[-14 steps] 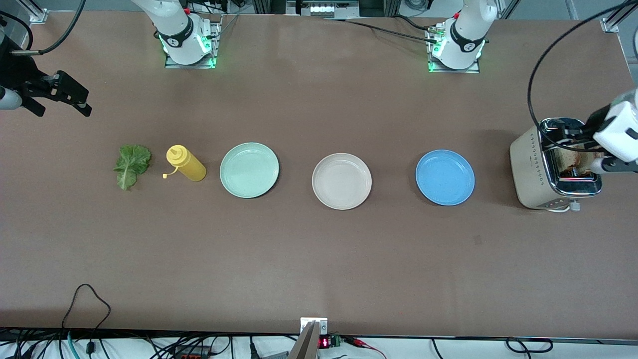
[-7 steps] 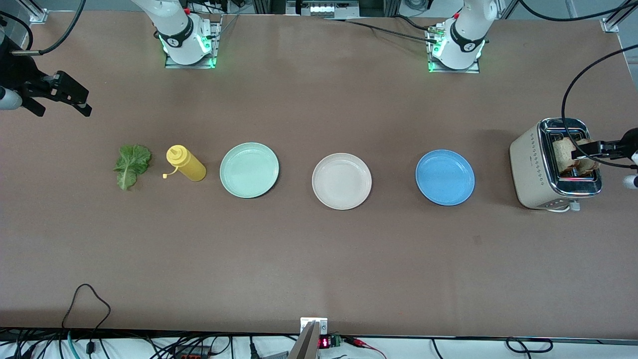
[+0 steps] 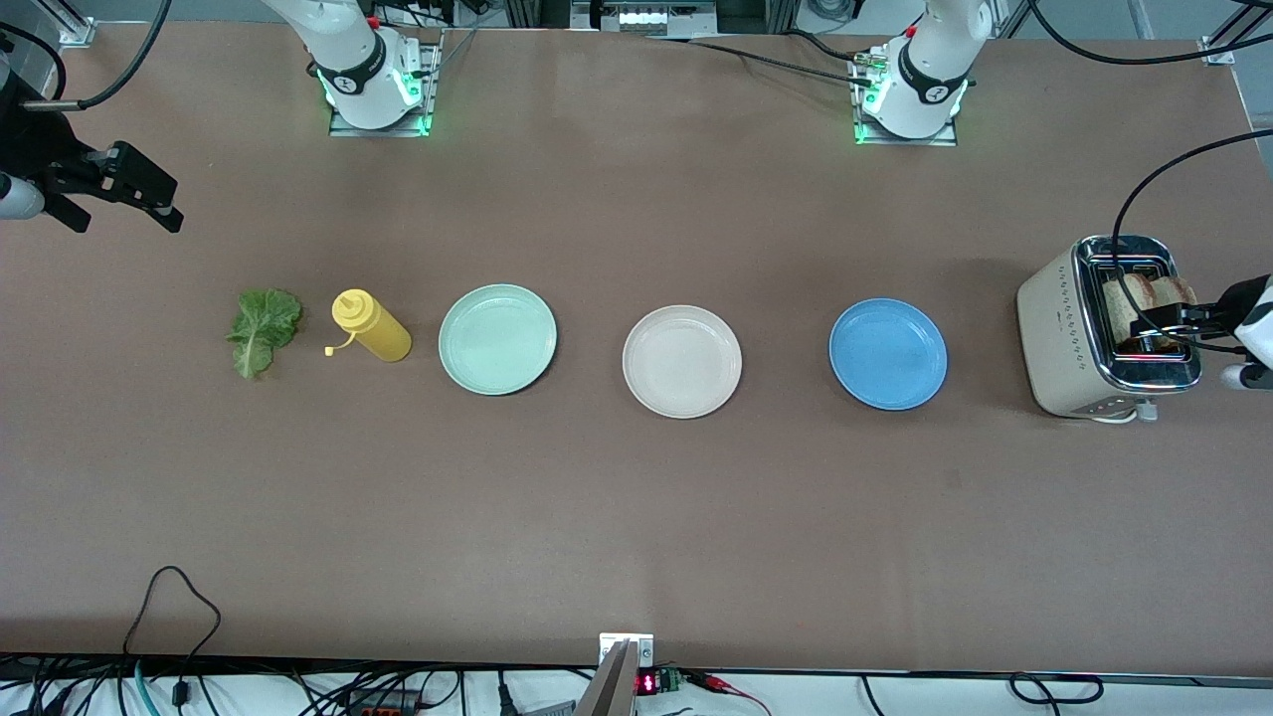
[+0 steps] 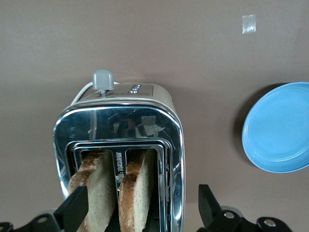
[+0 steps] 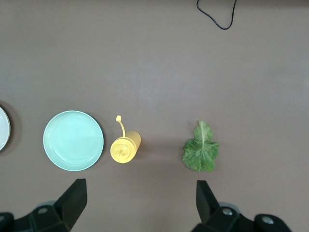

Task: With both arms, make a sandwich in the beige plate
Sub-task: 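Grasp a toast slice with the left gripper and lift it out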

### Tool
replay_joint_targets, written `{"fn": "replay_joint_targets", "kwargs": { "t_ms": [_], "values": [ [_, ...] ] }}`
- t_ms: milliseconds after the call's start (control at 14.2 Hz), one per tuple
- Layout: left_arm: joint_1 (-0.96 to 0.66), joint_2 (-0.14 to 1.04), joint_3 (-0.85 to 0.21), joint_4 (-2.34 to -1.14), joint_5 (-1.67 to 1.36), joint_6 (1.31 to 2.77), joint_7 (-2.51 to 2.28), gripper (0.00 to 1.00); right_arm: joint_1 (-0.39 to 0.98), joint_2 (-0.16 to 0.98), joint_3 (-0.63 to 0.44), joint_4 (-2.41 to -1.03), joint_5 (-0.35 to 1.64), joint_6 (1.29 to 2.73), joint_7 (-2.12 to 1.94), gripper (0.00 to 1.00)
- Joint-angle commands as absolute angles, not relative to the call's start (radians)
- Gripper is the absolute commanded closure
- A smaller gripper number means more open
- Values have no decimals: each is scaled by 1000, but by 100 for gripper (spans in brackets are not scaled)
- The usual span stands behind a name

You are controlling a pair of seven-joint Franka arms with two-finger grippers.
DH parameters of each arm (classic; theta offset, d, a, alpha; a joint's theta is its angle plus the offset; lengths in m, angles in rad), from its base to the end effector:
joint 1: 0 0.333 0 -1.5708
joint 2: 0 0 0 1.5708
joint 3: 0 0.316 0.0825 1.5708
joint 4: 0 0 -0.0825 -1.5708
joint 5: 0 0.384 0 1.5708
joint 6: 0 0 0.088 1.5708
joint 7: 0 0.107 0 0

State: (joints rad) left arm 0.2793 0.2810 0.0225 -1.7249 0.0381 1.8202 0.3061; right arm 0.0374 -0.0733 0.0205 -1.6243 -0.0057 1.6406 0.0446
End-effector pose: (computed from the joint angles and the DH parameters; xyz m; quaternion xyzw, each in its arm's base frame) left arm 0.5881 0.1853 0.4054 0.9954 -0.0087 -0.0947 0.0076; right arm 0.5378 0.0310 0.6456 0.9990 0.0067 0.0449 0.0013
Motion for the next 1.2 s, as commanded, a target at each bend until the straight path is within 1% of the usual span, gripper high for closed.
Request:
{"fn": "replay_joint_targets", "kwargs": {
  "t_ms": [0, 141, 282, 422, 634, 774, 915, 986, 1056, 1126],
  "values": [
    [287, 236, 17, -1793, 67, 1847, 331, 0, 29, -91, 25, -1643, -6, 1647, 29, 0],
    [293, 219, 17, -1834, 78, 1880, 333, 0, 29, -91, 25, -1643, -6, 1649, 31, 0],
    [293, 184, 15, -1905, 87, 1939, 333, 1, 29, -87, 25, -1643, -6, 1651, 31, 0],
    [295, 160, 15, -1966, 112, 1992, 337, 6, 28, -87, 25, -1643, -6, 1651, 31, 0],
    [298, 132, 12, -2003, 114, 2000, 342, 13, 28, -86, 25, -1643, -6, 1652, 31, 0],
    [299, 136, 12, -2011, 114, 2005, 344, 20, 28, -83, 25, -1643, -6, 1657, 31, 0],
    [301, 137, 12, -2025, 114, 2011, 344, 30, 28, -83, 26, -1643, -6, 1657, 31, 0],
    [301, 135, 12, -2031, 114, 2013, 344, 38, 28, -83, 25, -1643, -6, 1657, 31, 0],
    [302, 137, 12, -2033, 114, 2017, 344, 44, 29, -83, 25, -1643, -6, 1657, 31, 0],
    [316, 138, 12, -2034, 114, 2017, 345, 47, 28, -83, 25, -1643, -6, 1657, 31, 0]
  ]
}}
